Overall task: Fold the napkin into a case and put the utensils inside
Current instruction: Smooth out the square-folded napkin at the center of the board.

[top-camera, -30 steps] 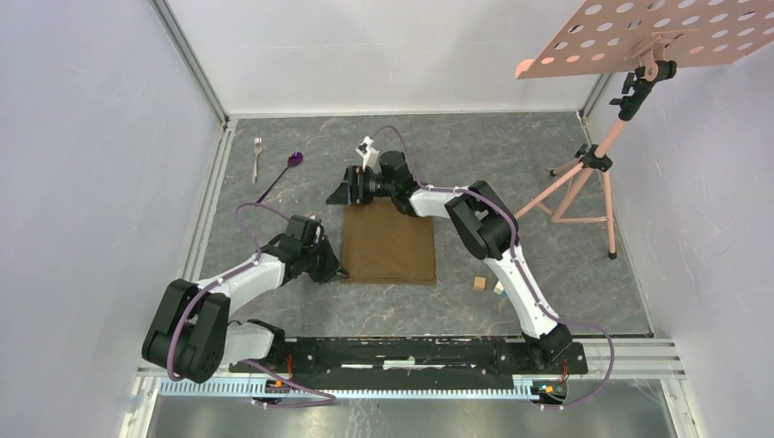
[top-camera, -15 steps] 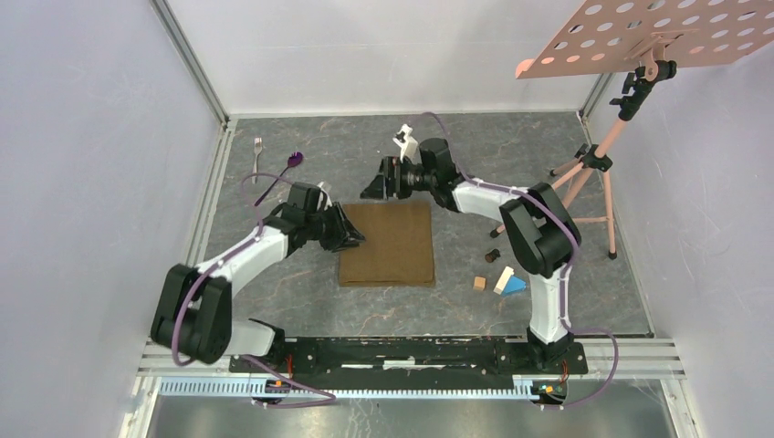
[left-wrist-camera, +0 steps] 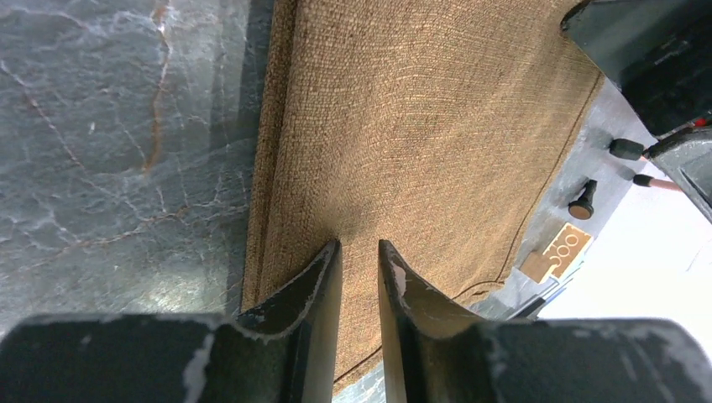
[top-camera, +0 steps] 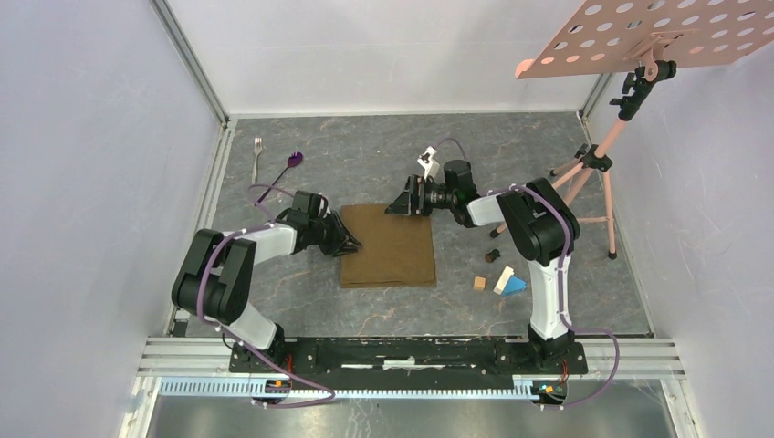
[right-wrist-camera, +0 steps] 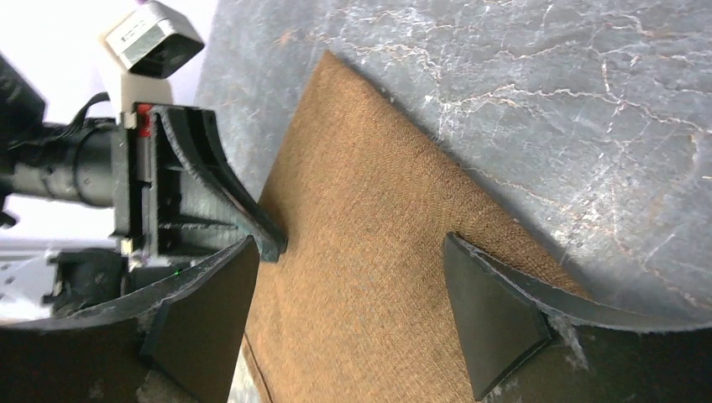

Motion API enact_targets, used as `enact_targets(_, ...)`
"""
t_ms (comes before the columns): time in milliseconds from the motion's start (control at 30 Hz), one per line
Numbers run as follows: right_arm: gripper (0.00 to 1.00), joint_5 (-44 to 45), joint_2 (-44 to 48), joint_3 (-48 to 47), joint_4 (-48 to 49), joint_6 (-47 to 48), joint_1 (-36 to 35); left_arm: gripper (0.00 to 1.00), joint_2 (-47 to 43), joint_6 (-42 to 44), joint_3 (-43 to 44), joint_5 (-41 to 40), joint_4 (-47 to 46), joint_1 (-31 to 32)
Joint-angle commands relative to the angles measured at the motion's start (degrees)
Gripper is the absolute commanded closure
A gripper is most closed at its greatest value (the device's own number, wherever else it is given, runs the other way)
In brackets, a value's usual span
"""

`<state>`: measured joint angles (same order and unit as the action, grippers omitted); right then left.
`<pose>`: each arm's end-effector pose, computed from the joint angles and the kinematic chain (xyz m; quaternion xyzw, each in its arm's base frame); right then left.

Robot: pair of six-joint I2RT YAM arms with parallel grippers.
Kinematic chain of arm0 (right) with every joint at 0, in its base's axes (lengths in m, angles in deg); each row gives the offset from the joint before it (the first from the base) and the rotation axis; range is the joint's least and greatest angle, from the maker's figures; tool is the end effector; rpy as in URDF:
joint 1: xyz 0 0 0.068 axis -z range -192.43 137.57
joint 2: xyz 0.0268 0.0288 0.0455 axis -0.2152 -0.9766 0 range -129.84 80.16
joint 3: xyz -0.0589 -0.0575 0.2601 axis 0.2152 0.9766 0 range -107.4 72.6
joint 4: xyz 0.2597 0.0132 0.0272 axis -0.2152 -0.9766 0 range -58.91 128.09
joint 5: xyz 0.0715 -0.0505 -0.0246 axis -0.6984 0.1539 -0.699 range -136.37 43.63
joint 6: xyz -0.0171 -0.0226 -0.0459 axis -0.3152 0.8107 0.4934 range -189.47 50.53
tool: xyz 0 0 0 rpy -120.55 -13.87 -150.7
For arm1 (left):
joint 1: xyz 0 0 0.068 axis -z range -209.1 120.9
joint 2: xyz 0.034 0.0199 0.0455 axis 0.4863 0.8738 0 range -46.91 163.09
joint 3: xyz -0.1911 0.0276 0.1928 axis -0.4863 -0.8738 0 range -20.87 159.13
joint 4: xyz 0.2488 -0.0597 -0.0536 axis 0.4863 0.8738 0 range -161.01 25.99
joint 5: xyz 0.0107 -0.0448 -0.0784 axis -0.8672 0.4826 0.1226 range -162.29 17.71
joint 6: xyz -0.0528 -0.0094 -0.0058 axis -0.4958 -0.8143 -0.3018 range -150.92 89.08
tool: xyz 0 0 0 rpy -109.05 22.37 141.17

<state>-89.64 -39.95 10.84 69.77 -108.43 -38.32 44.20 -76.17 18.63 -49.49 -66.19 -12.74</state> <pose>0.3683 0.2058 0.1199 -0.1023 0.8080 0.5265 0.2437 0.2680 -0.0930 0.1338 -0.1788 0.9230 -0.3076 0.1462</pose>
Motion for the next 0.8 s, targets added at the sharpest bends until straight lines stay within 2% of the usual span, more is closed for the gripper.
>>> enact_targets(0,0.13,-3.4,-4.5,1.3,7.9,1.5,3.6,0.7,-1.7,-1.7,-4.7,-2.2,-3.4,-0.4)
enact_targets(100,0.13,-3.8,-5.8,0.4,3.2,6.8,6.2,0.71,-2.2,-1.4,-6.5,-3.0,-3.7,-0.6)
enact_targets(233,0.11,0.0,-2.9,-3.6,-12.6,18.0,8.8,0.71,-4.6,0.6,-6.7,-4.5,-1.4,-0.7)
enact_targets(367,0.1,13.0,3.5,-11.5,-35.2,28.3,7.8,0.67,-7.6,1.9,-4.6,-0.6,0.9,-0.5)
enact_targets(500,0.09,22.6,14.9,-10.7,-45.0,30.8,2.5,0.58,-12.5,1.6,-2.0,4.7,3.2,-0.2)
enact_targets(567,0.08,26.5,19.7,-7.5,-47.2,29.6,0.0,0.52,-15.0,2.6,-0.8,3.4,6.2,-0.2)
enact_targets(633,0.1,26.1,24.0,-1.7,-45.7,27.1,-1.7,0.47,-15.6,3.5,-0.2,2.2,7.8,-0.2)
enact_targets(700,0.17,23.2,27.5,4.3,-42.6,24.5,-2.9,0.45,-13.8,4.3,0.3,1.0,9.0,-0.2)
enact_targets(767,0.27,19.2,30.1,10.1,-38.7,22.2,-3.8,0.45,-11.3,4.2,-0.5,1.5,7.5,-0.1)
